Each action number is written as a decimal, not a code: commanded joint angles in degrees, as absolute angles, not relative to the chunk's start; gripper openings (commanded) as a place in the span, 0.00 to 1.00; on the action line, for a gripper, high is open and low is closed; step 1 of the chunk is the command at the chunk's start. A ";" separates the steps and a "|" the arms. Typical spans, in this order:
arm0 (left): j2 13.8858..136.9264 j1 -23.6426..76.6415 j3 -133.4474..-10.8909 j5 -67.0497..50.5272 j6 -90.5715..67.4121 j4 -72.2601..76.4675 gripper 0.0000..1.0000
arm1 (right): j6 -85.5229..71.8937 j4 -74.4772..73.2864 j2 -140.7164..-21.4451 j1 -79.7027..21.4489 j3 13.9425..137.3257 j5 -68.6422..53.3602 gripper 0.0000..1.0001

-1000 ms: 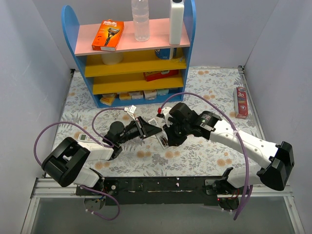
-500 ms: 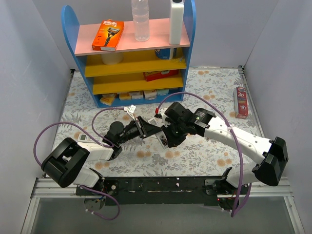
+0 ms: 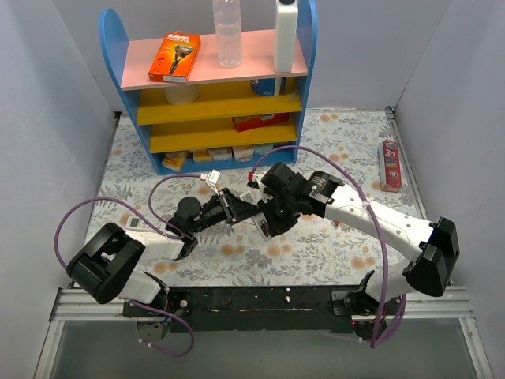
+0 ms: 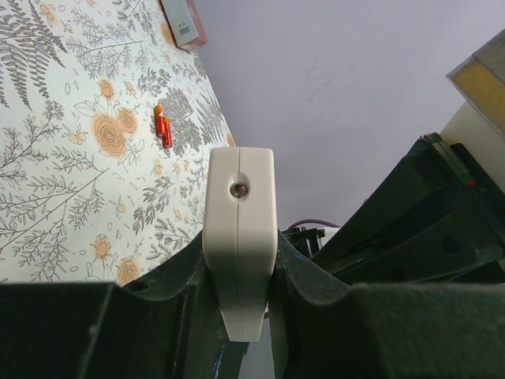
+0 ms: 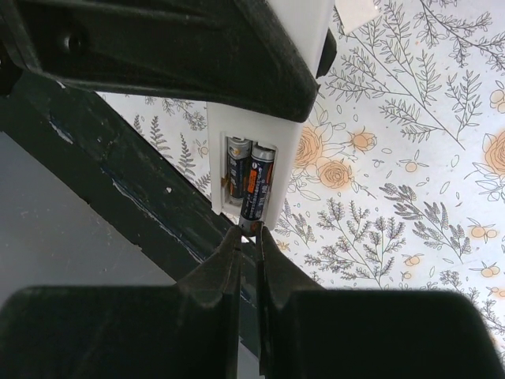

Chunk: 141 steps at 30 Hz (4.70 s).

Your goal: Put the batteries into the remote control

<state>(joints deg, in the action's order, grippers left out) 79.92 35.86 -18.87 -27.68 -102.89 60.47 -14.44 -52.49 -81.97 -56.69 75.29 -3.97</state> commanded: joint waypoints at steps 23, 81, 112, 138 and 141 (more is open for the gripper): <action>77.61 36.74 -18.55 -25.58 -104.24 62.75 0.00 | -16.00 -54.84 -85.52 -56.95 80.59 -4.22 0.06; 78.41 35.95 -22.85 -28.21 -112.50 50.10 0.00 | 27.59 -43.77 -65.57 -57.66 66.81 -14.76 0.40; 74.71 35.95 -25.40 -31.38 -114.70 44.56 0.00 | 32.70 -40.17 -67.32 -59.85 63.11 -14.77 0.24; 75.67 35.86 -26.45 -33.84 -114.70 50.62 0.00 | 29.71 -34.11 -70.05 -59.94 61.17 -11.34 0.11; 75.59 35.86 -26.54 -34.27 -114.87 51.85 0.00 | 28.48 -31.82 -70.40 -60.03 60.21 -10.99 0.08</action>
<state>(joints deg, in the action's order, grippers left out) 77.17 35.57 -23.77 -31.16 -112.86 45.28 30.15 -36.93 -69.47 -59.70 61.93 -12.12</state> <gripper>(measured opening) 0.237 0.100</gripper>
